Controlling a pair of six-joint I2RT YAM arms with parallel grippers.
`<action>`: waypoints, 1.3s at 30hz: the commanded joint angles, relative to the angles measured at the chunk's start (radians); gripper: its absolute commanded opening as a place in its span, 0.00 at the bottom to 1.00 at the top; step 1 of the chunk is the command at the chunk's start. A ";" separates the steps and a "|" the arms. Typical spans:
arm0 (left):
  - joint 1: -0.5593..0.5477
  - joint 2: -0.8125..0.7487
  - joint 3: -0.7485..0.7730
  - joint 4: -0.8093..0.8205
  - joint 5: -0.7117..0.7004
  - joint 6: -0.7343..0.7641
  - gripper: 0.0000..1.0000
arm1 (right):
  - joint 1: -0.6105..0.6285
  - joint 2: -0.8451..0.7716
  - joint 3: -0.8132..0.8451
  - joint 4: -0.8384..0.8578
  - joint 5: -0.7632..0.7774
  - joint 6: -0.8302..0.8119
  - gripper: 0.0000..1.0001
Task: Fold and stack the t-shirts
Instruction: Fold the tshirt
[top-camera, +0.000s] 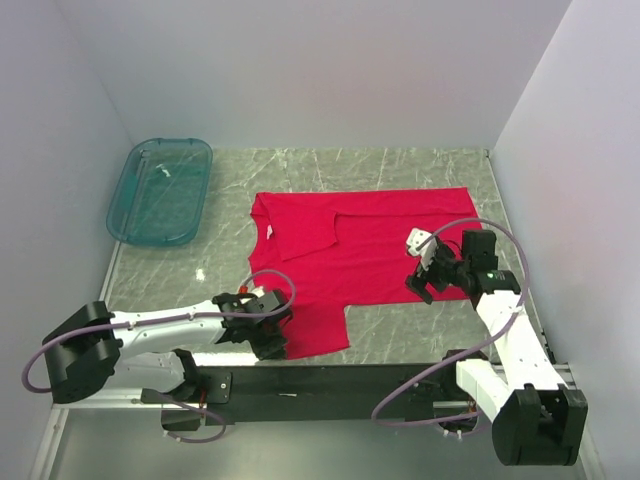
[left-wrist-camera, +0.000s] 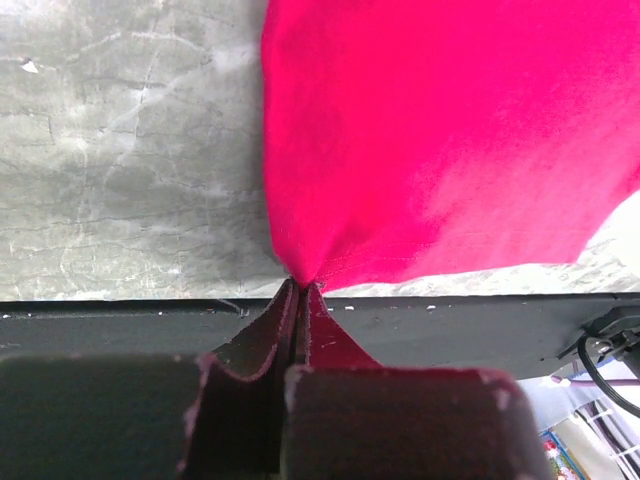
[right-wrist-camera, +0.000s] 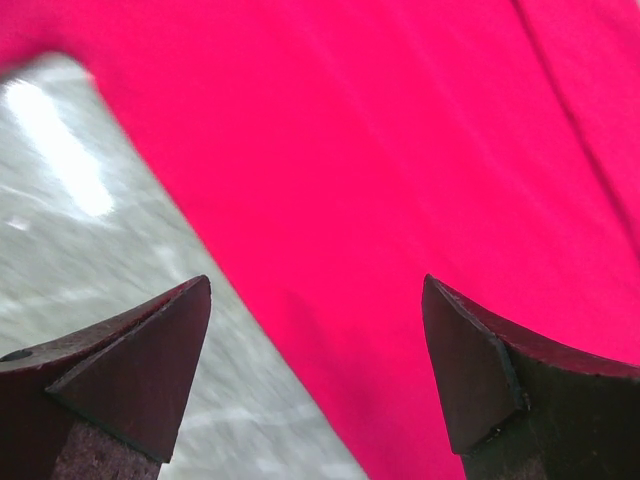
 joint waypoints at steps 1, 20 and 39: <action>0.003 -0.030 0.030 -0.014 -0.029 0.024 0.00 | -0.017 -0.001 0.083 -0.070 0.186 -0.072 0.92; 0.016 -0.078 0.020 0.032 -0.006 0.087 0.00 | -0.551 0.556 0.295 -0.092 0.671 -0.233 0.73; 0.032 -0.049 0.027 0.038 0.016 0.103 0.00 | -0.583 0.688 0.324 -0.187 0.510 -0.470 0.51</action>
